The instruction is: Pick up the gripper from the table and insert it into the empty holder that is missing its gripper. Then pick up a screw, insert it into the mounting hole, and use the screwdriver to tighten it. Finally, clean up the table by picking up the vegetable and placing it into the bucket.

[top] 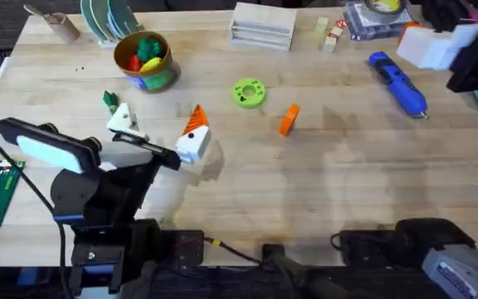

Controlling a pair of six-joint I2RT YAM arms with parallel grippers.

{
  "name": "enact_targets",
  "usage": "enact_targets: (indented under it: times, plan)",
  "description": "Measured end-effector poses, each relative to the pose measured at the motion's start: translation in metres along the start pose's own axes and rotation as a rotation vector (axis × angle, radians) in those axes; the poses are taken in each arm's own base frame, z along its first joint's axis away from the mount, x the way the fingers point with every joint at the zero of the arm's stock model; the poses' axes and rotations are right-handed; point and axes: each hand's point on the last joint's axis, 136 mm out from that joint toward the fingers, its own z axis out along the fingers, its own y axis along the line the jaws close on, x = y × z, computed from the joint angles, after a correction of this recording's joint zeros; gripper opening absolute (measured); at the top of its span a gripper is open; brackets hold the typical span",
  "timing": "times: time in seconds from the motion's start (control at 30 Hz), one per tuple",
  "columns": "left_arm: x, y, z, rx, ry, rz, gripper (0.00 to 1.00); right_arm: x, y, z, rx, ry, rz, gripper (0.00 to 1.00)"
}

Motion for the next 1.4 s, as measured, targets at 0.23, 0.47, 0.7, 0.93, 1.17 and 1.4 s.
enact_targets:
  times: [0.23,0.47,0.7,0.93,1.17,1.4]
  plan:
    - [0.004,-0.016,0.0,0.095,0.019,-0.007,0.99,0.0,0.0,0.0,0.0,0.0,0.0,0.866]
    - [0.009,-0.038,-0.003,0.226,0.043,-0.02,0.99,0.0,0.0,0.0,0.0,0.0,0.0,0.867]
    - [0.013,-0.069,-0.013,0.416,0.066,-0.031,0.99,0.0,0.0,0.0,0.0,0.0,0.0,0.867]
    - [0.016,-0.087,-0.023,0.539,0.084,-0.043,0.993,0.0,0.0,0.0,0.0,0.0,0.0,0.866]
    - [0.016,-0.091,-0.025,0.562,0.087,-0.046,0.992,0.006,0.002,0.0,-0.011,0.025,0.002,0.866]
    - [0.016,-0.092,-0.026,0.568,0.086,-0.041,0.993,0.029,0.011,0.014,-0.053,0.144,0.005,0.867]
